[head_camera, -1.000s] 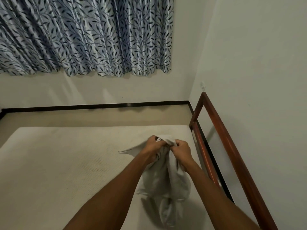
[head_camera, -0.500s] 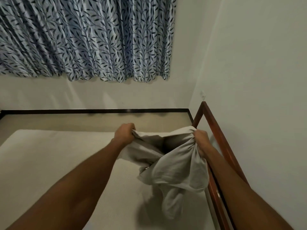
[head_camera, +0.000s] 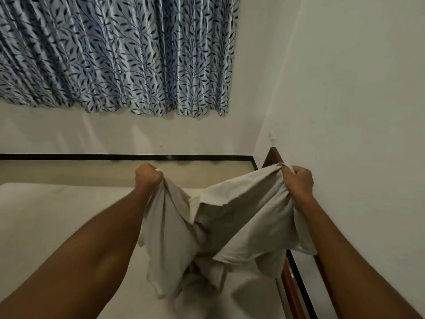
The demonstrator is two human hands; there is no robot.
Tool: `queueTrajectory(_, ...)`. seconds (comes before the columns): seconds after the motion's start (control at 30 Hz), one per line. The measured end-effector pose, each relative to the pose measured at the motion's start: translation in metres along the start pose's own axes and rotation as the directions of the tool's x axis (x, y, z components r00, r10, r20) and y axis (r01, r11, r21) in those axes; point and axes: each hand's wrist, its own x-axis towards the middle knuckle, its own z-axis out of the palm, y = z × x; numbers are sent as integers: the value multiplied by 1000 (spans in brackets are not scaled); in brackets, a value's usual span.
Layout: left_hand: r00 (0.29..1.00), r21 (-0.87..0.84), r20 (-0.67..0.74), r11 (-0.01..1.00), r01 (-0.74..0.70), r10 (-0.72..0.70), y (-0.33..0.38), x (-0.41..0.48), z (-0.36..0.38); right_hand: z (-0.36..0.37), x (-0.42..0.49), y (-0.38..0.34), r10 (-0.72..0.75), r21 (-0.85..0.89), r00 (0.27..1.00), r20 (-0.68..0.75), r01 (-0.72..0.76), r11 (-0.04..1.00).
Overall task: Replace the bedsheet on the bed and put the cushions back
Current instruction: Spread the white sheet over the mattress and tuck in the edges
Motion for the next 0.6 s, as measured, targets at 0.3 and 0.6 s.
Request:
queueTrajectory(0.3, 994, -455, -62, 884, -104, 85, 77, 16, 10, -4, 1, -11, -98, 7, 994, -52, 99, 995)
queueTrajectory(0.6, 982, -802, 97, 597, -21, 164, 168, 35, 15, -17, -4, -19, -176, 139, 973, -147, 196, 971)
